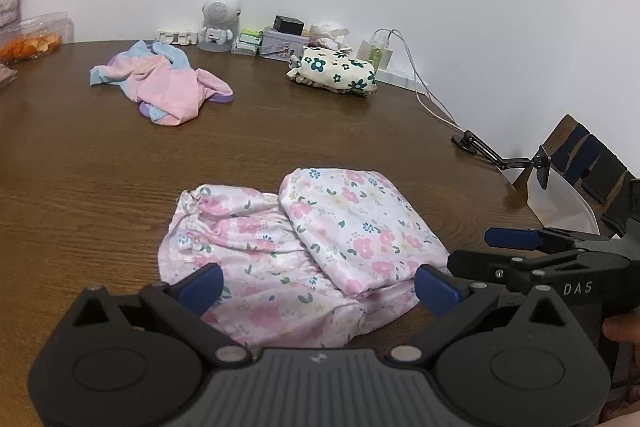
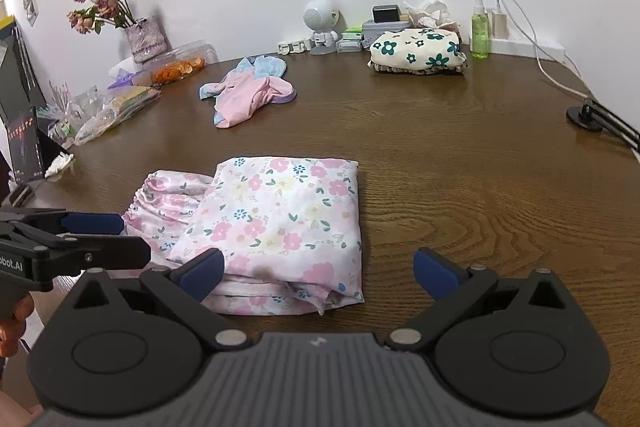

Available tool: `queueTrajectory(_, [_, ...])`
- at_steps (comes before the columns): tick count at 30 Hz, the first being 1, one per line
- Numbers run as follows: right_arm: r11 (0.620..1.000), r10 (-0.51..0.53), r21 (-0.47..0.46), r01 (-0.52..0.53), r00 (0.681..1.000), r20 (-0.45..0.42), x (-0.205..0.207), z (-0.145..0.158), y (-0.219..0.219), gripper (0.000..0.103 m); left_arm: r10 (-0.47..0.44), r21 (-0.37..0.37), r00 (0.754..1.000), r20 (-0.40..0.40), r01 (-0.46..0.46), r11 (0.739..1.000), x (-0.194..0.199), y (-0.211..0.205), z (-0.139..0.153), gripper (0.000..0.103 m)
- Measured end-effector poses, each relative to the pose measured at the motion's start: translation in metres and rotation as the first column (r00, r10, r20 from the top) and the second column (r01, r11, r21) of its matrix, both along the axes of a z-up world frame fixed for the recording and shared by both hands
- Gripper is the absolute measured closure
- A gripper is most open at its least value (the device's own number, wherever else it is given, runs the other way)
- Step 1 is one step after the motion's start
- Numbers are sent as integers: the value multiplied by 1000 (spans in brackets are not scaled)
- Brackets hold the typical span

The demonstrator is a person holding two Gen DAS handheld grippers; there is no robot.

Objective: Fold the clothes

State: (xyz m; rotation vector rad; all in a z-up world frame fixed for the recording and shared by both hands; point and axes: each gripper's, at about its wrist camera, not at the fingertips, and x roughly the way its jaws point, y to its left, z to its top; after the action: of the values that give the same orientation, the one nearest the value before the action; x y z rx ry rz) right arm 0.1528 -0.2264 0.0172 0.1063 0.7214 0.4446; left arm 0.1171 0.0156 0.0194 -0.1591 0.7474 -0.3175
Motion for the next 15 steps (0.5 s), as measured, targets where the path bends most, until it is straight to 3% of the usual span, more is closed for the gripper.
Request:
queueTrajectory(2, [999, 3, 38, -3, 1000, -16, 6, -1, -6, 0, -12, -13, 1000, 15, 13, 1000, 3, 0, 2, 3])
queueTrajectory(4, [997, 14, 81, -11, 999, -37, 15, -3, -13, 0, -30, -28, 999, 33, 31, 999, 8, 0, 3, 12])
queueTrajectory(7, [990, 45, 137, -35, 996, -73, 35, -6, -22, 0, -75, -15, 996, 42, 76, 997, 23, -6, 3, 36])
queueTrajectory(9, [983, 81, 174, -63, 992, -94, 49, -10, -25, 3, -99, 21, 994, 37, 98, 995, 33, -12, -1, 66])
queueTrajectory(11, [977, 94, 203, -68, 988, -125, 61, -16, -27, 22, -113, 57, 993, 15, 112, 992, 42, -17, -10, 82])
queueTrajectory(13, [972, 105, 223, -69, 983, -153, 72, -23, -28, 36, -114, 76, 993, -7, 114, 991, 46, -19, -19, 87])
queueTrajectory(15, [971, 111, 227, -70, 979, -172, 80, -29, -28, 38, -119, 74, 993, -23, 121, 990, 47, -18, -26, 88])
